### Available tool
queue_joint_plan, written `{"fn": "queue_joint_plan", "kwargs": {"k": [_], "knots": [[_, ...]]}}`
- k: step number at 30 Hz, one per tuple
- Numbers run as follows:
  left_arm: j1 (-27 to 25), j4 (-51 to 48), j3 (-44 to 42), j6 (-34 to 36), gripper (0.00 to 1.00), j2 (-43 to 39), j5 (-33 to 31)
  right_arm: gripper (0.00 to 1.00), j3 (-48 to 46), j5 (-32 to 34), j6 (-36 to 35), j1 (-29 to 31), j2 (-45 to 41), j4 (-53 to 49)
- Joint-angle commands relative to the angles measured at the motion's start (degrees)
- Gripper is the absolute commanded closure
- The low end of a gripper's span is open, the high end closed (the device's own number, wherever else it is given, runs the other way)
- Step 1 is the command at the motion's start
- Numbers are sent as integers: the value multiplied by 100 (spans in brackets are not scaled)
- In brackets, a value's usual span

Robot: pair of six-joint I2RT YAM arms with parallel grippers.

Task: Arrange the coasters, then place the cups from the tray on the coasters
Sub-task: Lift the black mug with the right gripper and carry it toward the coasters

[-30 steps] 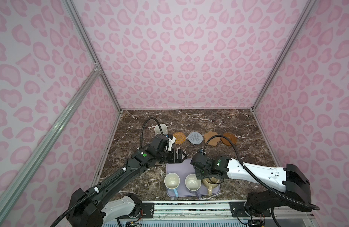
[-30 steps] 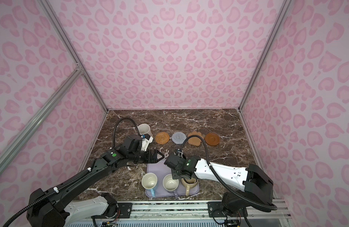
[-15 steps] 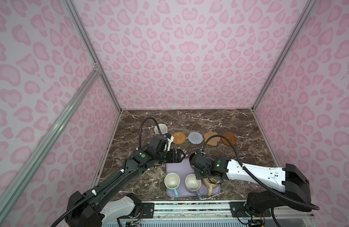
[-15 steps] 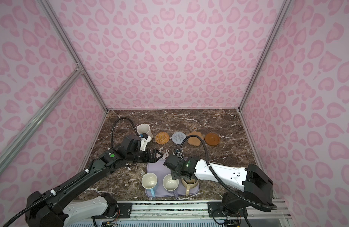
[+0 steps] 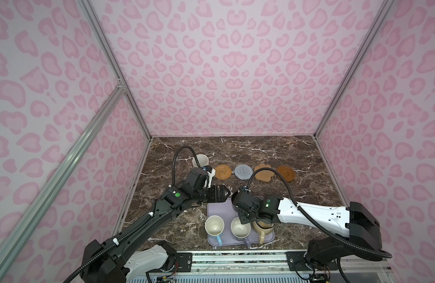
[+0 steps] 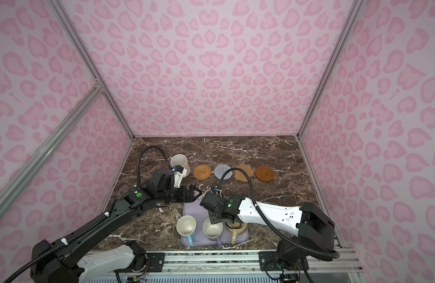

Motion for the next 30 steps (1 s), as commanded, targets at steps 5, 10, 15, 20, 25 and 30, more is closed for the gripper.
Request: {"fn": "queue_joint_plan", "kwargs": {"k": [5,10,15,20,25,30], "knots": [[3,-50,5,49,3,-18,-74,69,88,266,-11,-13,200,-169],[3,-46,-10,50,3,-11,-90,72,184,407,-80,-31,337,-179],[12,-95,27,46,3,-44,-184,85,146,508,-182,-24,214,-33],[68,-41,21,-161,3,-249,-457,91,289,657,-260,-15,3,-206],[206,77,49,-388,3,-470,-475,98,618,757,-398,-24,-51,-391],[452,184,113,-525,3,-641,-333,100,1169,811,-630,-130,239,-626]]}}
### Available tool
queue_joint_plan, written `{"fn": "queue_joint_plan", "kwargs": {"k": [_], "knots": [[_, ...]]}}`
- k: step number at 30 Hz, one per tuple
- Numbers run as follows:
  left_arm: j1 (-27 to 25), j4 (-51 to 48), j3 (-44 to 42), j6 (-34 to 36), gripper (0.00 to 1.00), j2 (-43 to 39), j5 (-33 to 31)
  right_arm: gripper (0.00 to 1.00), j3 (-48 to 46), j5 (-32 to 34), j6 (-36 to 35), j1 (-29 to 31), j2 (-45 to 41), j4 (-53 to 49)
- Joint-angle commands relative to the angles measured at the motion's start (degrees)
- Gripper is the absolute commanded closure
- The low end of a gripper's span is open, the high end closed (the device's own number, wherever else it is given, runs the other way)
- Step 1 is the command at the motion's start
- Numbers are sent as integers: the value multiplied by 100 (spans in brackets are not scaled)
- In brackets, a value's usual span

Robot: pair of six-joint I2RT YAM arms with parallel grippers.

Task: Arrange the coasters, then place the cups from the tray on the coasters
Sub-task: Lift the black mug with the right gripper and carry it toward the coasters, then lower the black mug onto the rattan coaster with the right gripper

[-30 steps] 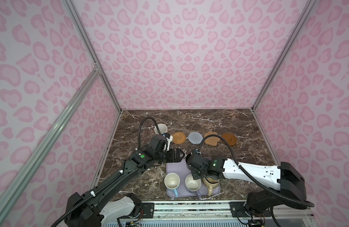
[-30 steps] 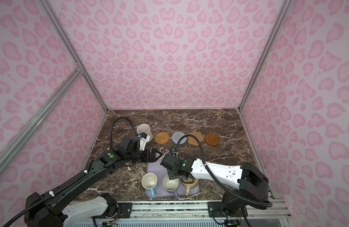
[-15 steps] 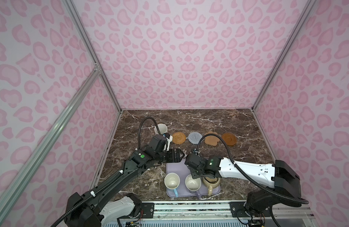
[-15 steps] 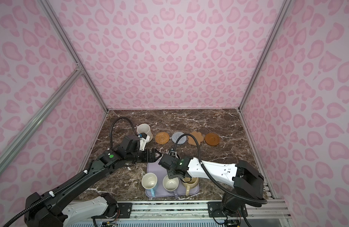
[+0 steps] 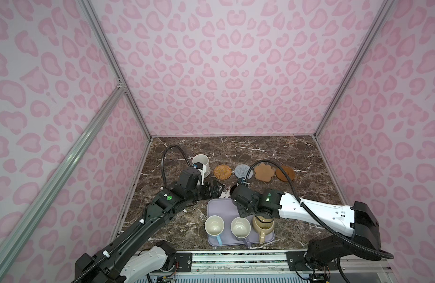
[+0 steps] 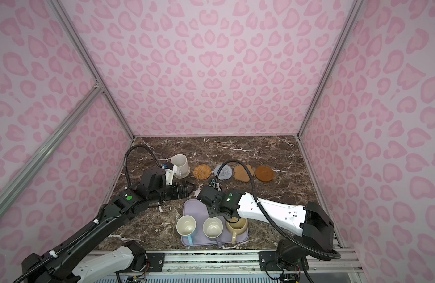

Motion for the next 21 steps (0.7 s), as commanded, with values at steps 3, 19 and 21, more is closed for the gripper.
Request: {"fn": "queue_joint_plan", "kwargs": {"k": [3,19,21], "knots": [[324,155,222,-190,3,-103,38,100,562,182,-344,-194,320,-85],[1170,181,906,19,3,475,321,100,2460,-181,-900,-1110,1445,-298],[1323,319,920,28,4,608,507,100,2655,-301,-900,-1215,1645,-241]]}}
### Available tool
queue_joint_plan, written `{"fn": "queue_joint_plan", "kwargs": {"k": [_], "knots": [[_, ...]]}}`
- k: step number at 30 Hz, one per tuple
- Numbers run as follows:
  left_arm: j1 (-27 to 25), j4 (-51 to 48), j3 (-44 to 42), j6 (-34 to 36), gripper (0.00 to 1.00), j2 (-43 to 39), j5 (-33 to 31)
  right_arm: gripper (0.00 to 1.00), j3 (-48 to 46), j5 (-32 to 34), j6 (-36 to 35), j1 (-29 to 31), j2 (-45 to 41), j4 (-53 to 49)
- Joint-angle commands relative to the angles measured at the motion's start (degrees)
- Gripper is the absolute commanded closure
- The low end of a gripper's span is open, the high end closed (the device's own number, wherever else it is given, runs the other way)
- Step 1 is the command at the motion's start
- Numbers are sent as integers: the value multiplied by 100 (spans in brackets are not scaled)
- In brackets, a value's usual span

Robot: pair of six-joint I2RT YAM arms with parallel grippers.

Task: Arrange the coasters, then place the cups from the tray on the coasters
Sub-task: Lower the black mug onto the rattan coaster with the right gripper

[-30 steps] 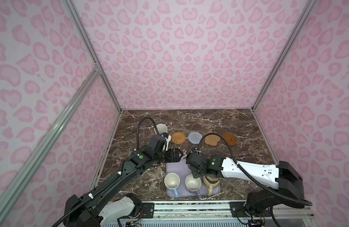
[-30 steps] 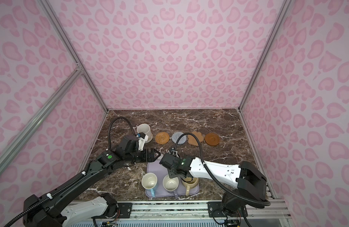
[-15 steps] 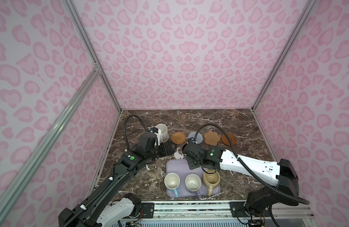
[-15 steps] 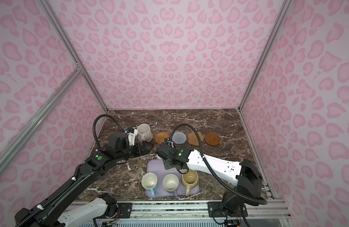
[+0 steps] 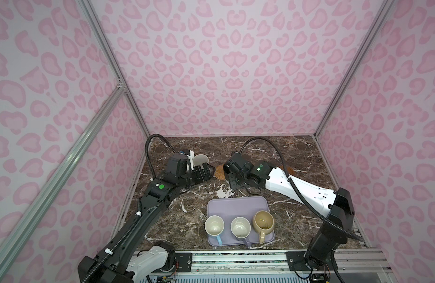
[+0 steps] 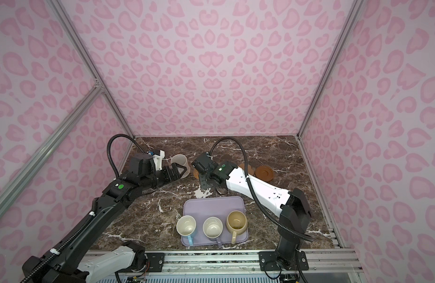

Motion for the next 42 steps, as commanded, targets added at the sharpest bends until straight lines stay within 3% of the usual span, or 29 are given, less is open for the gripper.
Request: {"fn": "queue_joint_plan", "kwargs": {"k": [1,11,15,23,42], "knots": [[188,323,75,79,4,156,225,100,268,-13,-82,-105,264,163],[604,672,-71,152,4,589,432,100,1236,363,324,-261,1324,449],[804,749,-193,141,4,684,473,100,1532,184,476,-362,1712,656],[847,873,-409,122,4,746,347,100,2299,318,697,-391,2438,522],[843,1052,-717,77,4,720,452,100,2519,575,852,-373,2859,518]]}}
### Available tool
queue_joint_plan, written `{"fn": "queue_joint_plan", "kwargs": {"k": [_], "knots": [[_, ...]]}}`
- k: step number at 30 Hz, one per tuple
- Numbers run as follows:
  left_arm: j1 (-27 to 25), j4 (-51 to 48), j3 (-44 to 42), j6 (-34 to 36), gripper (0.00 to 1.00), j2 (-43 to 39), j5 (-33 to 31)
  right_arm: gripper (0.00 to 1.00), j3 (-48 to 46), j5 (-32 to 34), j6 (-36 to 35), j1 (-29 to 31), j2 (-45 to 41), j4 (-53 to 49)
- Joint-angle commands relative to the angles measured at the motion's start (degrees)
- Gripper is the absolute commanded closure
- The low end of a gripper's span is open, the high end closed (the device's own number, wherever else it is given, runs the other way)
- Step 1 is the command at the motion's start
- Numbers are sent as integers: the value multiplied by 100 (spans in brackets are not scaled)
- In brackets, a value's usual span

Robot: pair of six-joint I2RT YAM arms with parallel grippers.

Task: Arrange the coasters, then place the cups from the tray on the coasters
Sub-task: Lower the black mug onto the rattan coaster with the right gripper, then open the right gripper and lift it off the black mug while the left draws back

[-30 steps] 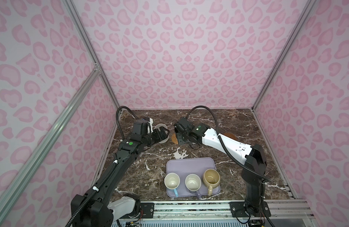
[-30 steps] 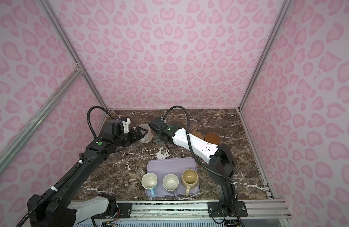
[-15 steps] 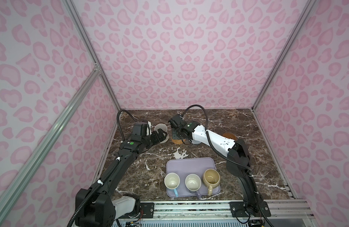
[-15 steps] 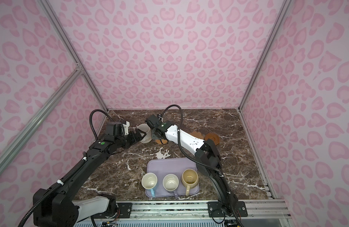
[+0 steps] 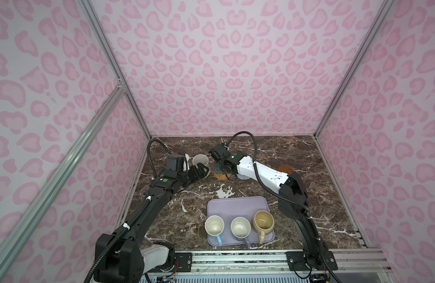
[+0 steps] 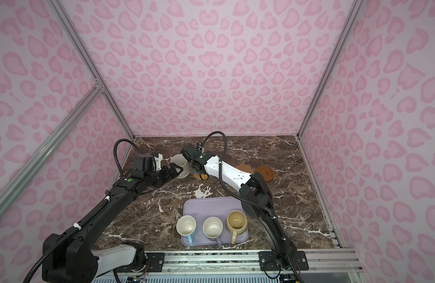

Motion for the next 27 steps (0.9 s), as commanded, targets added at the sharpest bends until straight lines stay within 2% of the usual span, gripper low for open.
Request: {"fn": "queue_joint_plan", "kwargs": {"k": [1,25,27], "knots": [[1,231,-40,-15,4,-30,42,100,65,290,52,16,90,172],[3,202,-105,1,4,-97,24,100,-169,216,166,6,218,160],[6,190,-105,-4,4,-100,8,100,-192,371,145,28,194,114]]}}
